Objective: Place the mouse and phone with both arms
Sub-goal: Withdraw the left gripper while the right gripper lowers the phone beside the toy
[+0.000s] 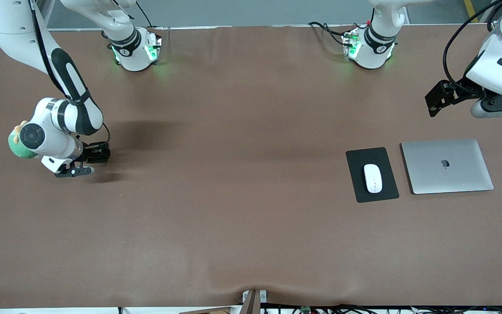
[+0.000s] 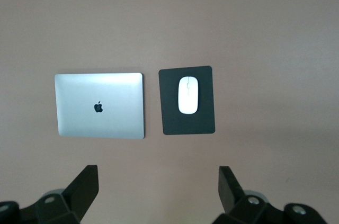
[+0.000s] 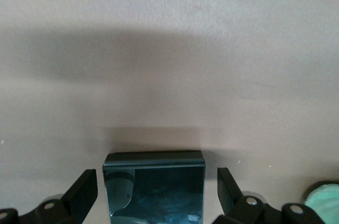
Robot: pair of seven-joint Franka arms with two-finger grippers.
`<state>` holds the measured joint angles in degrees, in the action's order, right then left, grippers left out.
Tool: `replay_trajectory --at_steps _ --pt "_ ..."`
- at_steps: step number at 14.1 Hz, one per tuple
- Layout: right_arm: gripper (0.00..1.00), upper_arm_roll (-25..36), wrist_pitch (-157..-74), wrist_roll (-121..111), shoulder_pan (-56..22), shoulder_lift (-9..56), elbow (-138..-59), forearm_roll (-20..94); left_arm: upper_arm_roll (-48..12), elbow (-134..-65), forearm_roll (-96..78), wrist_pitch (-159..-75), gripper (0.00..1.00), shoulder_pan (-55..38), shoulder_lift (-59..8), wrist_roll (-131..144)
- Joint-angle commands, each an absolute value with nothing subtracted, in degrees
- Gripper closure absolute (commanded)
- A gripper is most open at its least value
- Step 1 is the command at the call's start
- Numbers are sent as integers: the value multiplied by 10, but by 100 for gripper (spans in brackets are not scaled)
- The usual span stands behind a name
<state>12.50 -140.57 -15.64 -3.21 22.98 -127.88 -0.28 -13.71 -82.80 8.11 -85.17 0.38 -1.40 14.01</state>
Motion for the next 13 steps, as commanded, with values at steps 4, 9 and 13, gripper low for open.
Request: replay_trajectory --at_steps 4,9,13 --pt "0 102 -1149 -165 -30 218 -1098 -1 15 -860 66 -832 0 -124 19 101" --pt "0 76 -998 -177 -29 219 -967 2 18 -856 60 -833 0 -119 13 90" --pt "0 55 -891 -178 -30 222 -842 -7 46 -849 0 -835 0 -96 4 86"
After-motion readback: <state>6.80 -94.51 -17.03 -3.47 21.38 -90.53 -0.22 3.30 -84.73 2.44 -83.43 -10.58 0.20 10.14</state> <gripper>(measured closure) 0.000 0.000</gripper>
